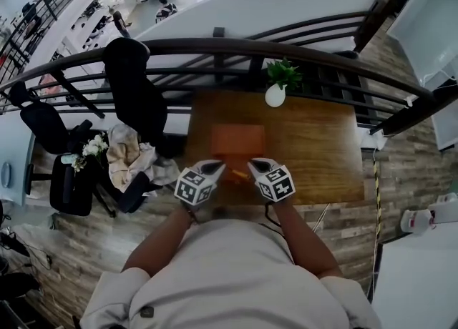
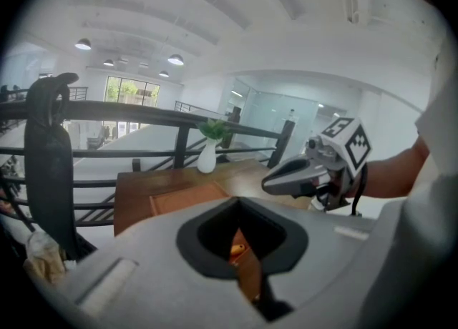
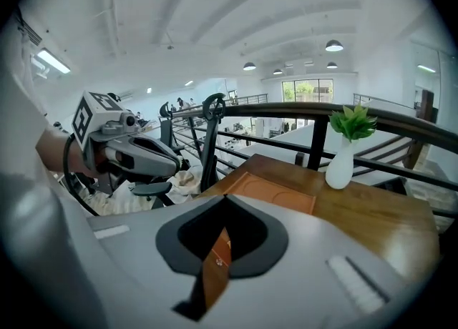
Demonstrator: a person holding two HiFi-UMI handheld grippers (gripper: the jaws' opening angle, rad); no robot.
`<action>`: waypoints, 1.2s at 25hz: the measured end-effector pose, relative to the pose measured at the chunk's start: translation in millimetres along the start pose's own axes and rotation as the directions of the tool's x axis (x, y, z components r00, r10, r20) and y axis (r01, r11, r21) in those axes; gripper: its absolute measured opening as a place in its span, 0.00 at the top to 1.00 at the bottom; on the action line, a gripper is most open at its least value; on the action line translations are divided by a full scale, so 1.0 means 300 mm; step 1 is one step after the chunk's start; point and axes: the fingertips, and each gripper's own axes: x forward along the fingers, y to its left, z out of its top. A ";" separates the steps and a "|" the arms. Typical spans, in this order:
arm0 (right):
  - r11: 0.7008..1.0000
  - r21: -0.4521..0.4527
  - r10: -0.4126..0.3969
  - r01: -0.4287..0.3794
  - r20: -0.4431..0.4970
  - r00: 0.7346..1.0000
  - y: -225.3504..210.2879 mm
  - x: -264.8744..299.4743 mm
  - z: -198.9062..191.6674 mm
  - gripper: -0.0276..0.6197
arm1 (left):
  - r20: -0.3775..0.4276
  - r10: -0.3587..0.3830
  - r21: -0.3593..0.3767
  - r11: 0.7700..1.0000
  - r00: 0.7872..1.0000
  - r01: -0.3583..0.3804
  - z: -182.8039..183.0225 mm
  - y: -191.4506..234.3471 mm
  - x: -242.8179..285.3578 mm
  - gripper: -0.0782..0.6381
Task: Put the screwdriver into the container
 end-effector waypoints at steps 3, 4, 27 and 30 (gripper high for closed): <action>1.000 0.014 0.024 -0.024 0.029 0.999 -0.001 -0.065 -0.007 0.95 | 0.008 -0.002 0.001 1.000 1.000 0.002 0.008 -0.061 0.030 0.88; 0.999 0.019 0.031 -0.031 0.042 0.999 0.001 -0.089 -0.004 0.95 | 0.013 -0.004 0.002 1.000 1.000 0.004 0.015 -0.085 0.035 0.88; 0.985 -0.135 0.134 -0.104 0.237 0.962 0.098 -0.594 -0.042 0.95 | 0.166 0.037 0.051 0.998 0.986 -0.046 0.155 -0.629 0.014 0.88; 0.985 -0.129 0.143 -0.115 0.240 0.960 0.111 -0.602 -0.081 0.95 | 0.162 0.054 0.043 0.997 0.985 -0.062 0.119 -0.657 -0.006 0.88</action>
